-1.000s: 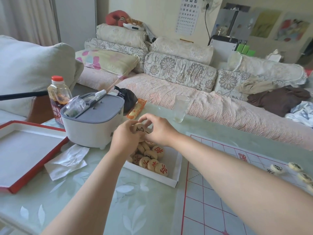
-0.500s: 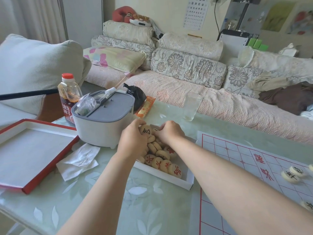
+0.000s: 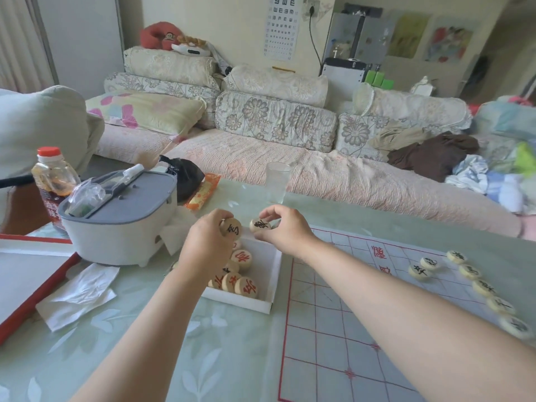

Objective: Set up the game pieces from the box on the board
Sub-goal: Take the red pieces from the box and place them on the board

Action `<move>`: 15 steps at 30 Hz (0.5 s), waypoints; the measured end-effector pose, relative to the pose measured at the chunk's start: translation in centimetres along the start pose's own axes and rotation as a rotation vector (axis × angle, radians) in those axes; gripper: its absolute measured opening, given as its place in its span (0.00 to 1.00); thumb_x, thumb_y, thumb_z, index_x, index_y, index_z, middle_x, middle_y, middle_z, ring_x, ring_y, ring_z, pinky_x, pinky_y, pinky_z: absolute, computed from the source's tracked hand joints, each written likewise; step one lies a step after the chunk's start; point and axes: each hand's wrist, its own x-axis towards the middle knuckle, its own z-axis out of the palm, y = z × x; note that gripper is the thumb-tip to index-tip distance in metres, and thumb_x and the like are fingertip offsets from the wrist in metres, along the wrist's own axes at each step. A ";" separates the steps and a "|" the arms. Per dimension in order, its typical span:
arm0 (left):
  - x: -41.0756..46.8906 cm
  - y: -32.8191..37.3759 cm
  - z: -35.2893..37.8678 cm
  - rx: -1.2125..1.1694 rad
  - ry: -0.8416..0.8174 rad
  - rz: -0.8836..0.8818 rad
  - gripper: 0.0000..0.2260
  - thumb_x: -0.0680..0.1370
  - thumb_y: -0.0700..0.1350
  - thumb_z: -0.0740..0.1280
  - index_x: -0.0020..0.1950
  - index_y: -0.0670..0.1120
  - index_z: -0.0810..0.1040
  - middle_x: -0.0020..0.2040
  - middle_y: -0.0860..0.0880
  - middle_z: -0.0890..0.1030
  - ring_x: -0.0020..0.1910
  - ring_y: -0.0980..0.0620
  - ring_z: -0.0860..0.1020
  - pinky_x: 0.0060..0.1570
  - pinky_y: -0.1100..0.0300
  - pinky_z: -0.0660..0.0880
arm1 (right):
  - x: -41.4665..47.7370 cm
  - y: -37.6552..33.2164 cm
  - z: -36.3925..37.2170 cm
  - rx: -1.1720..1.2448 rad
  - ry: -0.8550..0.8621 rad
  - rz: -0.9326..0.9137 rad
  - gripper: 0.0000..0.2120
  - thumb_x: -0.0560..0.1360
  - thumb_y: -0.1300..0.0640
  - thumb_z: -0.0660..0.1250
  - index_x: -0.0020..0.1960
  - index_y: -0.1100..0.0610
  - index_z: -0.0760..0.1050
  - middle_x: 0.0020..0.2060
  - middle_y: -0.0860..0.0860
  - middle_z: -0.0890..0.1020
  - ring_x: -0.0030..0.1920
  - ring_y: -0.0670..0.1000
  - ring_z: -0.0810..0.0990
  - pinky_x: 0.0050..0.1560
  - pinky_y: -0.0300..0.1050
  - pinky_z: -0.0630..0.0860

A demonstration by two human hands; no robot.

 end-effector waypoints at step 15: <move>-11.5 15.7 9.9 -0.055 -0.544 0.288 0.14 0.76 0.44 0.66 0.60 0.55 0.75 0.50 0.54 0.78 0.40 0.56 0.76 0.34 0.65 0.72 | -19.9 9.0 -19.7 -0.065 0.205 0.140 0.10 0.73 0.46 0.74 0.48 0.50 0.80 0.33 0.34 0.80 0.27 0.37 0.72 0.33 0.30 0.66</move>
